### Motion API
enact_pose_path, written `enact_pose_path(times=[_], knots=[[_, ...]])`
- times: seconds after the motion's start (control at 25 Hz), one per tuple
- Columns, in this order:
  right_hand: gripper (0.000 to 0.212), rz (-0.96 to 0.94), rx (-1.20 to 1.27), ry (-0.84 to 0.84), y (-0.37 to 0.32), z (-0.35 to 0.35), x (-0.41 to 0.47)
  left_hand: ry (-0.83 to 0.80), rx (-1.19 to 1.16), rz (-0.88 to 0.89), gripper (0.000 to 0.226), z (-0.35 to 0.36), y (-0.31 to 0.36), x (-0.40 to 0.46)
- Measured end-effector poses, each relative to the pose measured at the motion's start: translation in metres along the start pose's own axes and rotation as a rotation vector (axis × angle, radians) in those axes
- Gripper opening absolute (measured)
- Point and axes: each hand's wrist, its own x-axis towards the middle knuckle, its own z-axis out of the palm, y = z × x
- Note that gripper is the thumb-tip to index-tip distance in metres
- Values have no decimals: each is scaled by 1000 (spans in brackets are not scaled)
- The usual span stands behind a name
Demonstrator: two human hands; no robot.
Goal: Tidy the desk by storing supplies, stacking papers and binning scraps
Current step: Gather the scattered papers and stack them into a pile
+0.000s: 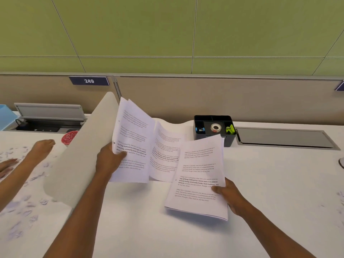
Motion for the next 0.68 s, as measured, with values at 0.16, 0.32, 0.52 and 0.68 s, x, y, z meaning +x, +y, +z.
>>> enact_pose_path(times=[0.16,0.32,0.52,0.68], knots=[[39,-5,6,-19,1,-2,-2,15,-105,70,28,-13,26,-12],[39,-23,38,-42,0,1,-5,-153,-348,61,23,-23,46,-22],[40,-51,101,-61,-7,3,-13,-459,-586,-6,44,0,54,-52],[42,-63,191,-103,-16,-2,-21,-544,-491,-91,41,43,45,-76]])
